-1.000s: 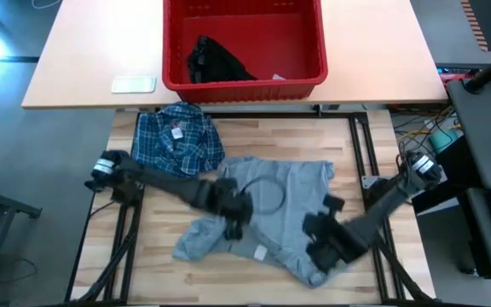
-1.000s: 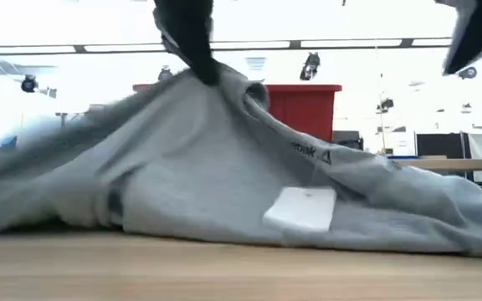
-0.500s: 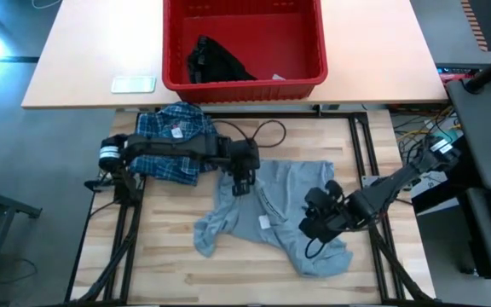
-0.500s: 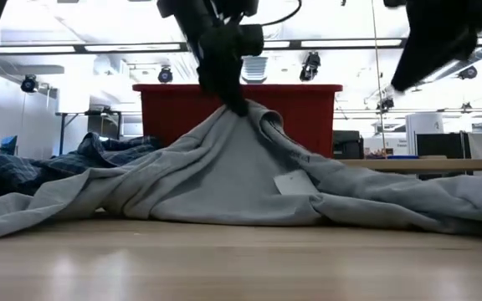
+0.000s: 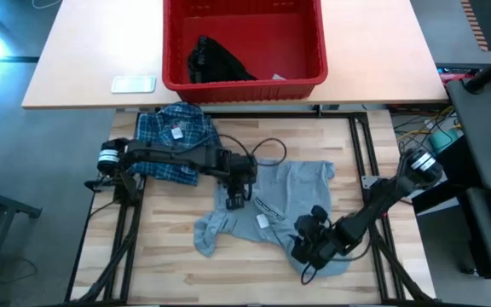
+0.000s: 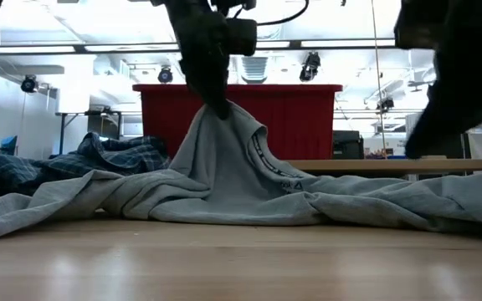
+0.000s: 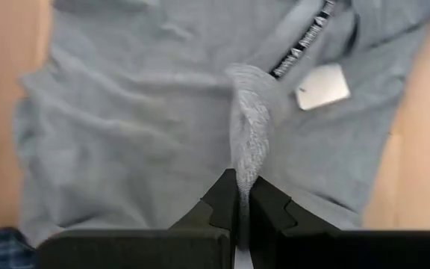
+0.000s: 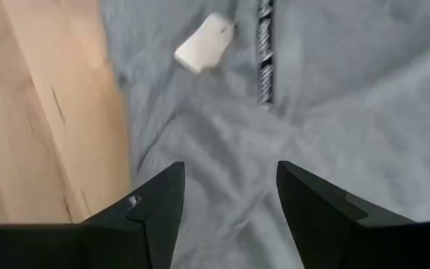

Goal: Fold Laundry from Bin
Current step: Fold the gray shirt

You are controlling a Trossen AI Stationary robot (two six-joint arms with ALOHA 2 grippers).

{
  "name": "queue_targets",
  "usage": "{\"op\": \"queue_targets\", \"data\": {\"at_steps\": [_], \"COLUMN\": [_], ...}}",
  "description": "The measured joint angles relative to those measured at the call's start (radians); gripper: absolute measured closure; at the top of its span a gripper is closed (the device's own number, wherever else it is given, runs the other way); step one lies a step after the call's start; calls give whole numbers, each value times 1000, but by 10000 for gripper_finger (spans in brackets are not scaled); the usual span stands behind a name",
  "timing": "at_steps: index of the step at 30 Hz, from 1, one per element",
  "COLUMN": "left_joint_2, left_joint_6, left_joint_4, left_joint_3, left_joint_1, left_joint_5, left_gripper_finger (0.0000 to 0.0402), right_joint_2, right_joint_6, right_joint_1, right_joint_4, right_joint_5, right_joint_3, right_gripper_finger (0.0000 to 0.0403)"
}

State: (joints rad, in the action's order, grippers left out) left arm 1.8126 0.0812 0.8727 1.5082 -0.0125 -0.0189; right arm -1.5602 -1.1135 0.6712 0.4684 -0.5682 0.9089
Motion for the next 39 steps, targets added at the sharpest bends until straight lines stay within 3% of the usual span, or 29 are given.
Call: {"op": "queue_targets", "data": {"at_steps": [6,11,17,21,27,29,34,39], "left_joint_2": [0,-15,-29,-29,-29,-29,-30,-31], "left_joint_6": [88,175,281,344,483,509,523,526], "left_joint_4": [49,152,159,52,8,-12,-31,-38], "left_joint_3": [0,-1,-26,-89,-159,-171,-187,-209], "left_joint_1": [76,193,385,488,591,606,605,605], "left_joint_5": [5,8,78,109,116,115,119,119], "left_gripper_finger": [402,402,402,402,402,402,402,402], "right_joint_2": [-107,-85,-14,-30,-10,1,-54,-59], "right_joint_6": [-51,-74,172,309,342,374,486,500], "right_joint_1": [29,56,42,-19,-85,-99,-161,-193], "right_joint_4": [40,184,62,-90,-77,-101,-176,-191], "right_joint_5": [40,7,1,110,200,218,399,439], "right_joint_3": [76,110,89,60,62,64,46,51], "right_gripper_finger": [174,157,156,156,160,160,161,164]}}
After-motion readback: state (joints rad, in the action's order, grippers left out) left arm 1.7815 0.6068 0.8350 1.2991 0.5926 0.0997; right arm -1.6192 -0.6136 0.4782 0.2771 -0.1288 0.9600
